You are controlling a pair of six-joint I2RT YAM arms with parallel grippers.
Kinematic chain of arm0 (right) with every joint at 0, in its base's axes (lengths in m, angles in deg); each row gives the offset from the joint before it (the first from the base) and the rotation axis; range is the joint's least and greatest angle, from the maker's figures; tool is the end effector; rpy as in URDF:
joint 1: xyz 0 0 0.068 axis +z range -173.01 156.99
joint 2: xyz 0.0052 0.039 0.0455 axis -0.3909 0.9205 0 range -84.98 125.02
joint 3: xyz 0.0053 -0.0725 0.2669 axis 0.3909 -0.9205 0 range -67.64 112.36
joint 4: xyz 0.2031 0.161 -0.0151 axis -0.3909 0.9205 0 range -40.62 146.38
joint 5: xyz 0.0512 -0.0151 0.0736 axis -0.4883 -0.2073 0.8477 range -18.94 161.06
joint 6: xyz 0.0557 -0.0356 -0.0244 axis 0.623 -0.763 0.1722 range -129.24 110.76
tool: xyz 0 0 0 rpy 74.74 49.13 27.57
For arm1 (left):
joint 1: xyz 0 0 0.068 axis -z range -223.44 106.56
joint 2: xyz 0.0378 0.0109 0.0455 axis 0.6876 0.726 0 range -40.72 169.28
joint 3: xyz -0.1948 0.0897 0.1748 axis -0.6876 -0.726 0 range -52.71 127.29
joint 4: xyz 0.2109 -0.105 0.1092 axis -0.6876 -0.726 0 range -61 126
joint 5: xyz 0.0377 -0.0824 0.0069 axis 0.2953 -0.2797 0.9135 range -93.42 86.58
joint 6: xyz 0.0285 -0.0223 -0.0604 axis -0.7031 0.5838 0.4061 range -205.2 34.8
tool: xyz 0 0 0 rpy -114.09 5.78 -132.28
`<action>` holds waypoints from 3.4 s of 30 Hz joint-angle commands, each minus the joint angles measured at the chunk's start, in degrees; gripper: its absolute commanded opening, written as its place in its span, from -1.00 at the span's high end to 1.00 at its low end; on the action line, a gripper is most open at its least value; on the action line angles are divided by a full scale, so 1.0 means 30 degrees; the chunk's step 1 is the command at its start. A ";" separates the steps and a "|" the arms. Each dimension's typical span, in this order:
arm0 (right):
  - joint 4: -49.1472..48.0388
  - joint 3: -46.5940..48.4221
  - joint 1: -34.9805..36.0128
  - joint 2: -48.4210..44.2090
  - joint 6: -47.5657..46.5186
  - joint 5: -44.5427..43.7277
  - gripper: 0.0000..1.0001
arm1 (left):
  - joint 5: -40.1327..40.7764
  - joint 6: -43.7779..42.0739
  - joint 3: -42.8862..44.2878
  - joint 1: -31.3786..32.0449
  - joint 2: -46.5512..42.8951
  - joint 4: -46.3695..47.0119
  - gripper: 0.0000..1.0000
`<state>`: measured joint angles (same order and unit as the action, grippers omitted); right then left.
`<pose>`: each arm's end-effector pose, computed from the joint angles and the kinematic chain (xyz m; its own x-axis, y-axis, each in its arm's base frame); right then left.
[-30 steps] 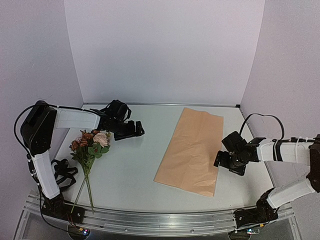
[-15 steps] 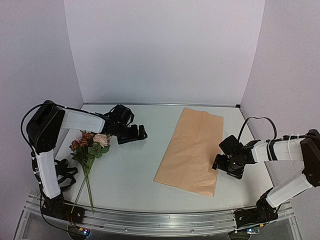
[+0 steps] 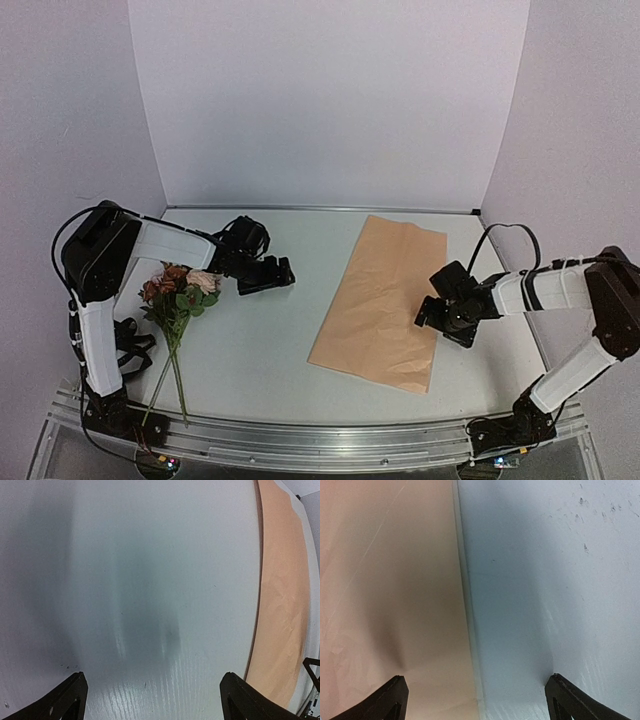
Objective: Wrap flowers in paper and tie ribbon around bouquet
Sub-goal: Pick up the corner of the folded wrapping paper from the center of the board.
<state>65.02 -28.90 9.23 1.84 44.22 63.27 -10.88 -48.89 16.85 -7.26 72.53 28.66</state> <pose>0.2328 0.1375 0.1228 -0.8355 0.4141 -0.3613 0.3248 0.9024 0.2832 0.3389 -0.2572 0.1333 -0.8913 -0.0754 -0.4471 0.1534 0.8778 -0.4538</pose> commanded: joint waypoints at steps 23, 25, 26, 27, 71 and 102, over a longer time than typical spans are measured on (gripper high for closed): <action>0.1874 0.1465 0.1125 0.0153 0.1238 0.3470 -0.96 | -0.2751 0.0227 -0.1162 0.0205 -0.0387 0.1996 -0.56; 0.1839 0.0689 0.1338 -0.0528 0.1682 0.3539 -0.96 | -0.3090 0.0384 -0.1410 0.0553 -0.0550 0.2141 -0.56; 0.1777 0.0332 0.1466 -0.0880 0.1966 0.3632 -0.96 | -0.3240 0.0483 -0.1534 0.0748 -0.0626 0.2184 -0.56; 0.1667 -0.0056 0.1612 -0.1196 0.2264 0.3778 -0.95 | -0.3349 0.0568 -0.1632 0.0964 -0.0670 0.2219 -0.56; -0.4704 -0.5093 0.4326 -0.4844 0.7180 0.4825 -0.20 | -0.3259 0.1958 -0.1646 0.3446 0.1068 0.2137 0.41; -0.6255 -0.6052 0.4804 -0.5858 0.7761 0.5380 -0.36 | -0.2464 0.2810 -0.2118 0.3466 0.1030 0.1772 0.64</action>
<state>48.49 -47.00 22.98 -16.18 67.54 79.70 -19.71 -41.14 11.97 2.86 74.57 37.12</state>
